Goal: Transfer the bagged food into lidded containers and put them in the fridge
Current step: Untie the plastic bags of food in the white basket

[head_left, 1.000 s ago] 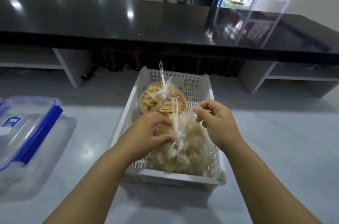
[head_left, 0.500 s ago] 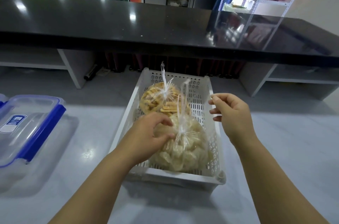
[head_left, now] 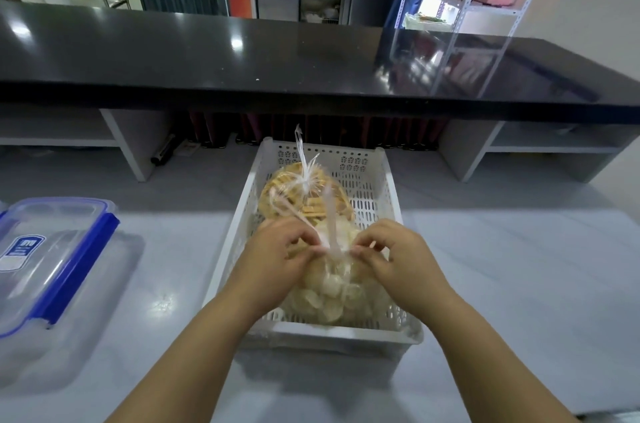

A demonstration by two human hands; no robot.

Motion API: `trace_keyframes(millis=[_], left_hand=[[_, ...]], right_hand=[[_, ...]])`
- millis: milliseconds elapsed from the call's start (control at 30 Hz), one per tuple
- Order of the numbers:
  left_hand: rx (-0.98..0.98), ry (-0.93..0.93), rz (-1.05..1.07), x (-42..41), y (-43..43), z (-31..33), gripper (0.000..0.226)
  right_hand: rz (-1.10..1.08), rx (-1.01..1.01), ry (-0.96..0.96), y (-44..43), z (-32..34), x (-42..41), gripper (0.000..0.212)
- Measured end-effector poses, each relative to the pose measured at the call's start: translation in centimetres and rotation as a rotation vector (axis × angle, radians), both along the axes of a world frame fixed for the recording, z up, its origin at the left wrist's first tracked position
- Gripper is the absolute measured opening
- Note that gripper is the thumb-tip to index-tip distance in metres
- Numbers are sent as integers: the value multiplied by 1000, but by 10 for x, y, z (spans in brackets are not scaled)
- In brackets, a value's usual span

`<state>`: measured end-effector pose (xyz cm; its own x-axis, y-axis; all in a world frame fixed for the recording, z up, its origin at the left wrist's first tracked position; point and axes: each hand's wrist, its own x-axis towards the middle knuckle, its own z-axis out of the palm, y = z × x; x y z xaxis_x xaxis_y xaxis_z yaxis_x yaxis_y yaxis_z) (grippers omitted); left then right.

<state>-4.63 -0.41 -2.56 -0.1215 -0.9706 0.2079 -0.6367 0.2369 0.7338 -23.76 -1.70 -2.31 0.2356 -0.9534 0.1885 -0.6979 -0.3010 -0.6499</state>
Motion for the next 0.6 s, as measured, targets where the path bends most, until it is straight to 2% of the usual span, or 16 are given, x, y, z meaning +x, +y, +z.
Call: trace_keyframes(millis=[67,167,300,333,400,467,500,600], left_hand=[[2,107,82,8,2,0,12],[40,216,197,22,2,1,13],[87,194,96,17,3,8,3],[92,138,58,13,2,10,4],[118,-17,14,5,-1,13,21],[121,-106,14,-1,-4,19,24],[112,-114,8,-2,-5,23,23],[93,-72,-31,2,-4,27,18]], right_hand=[[-95,-11,-82,2,-2,-8,15],[-231,80,-237,5,-5,-21,19],[-135,180,-349,4,5,-23,7],[-81,204,-341,3,10,-21,3],[11,220,-210,-2,16,-19,16],[37,193,-80,-5,22,-16,8],[37,179,-42,-5,24,-15,3],[2,162,16,-4,25,-18,15]])
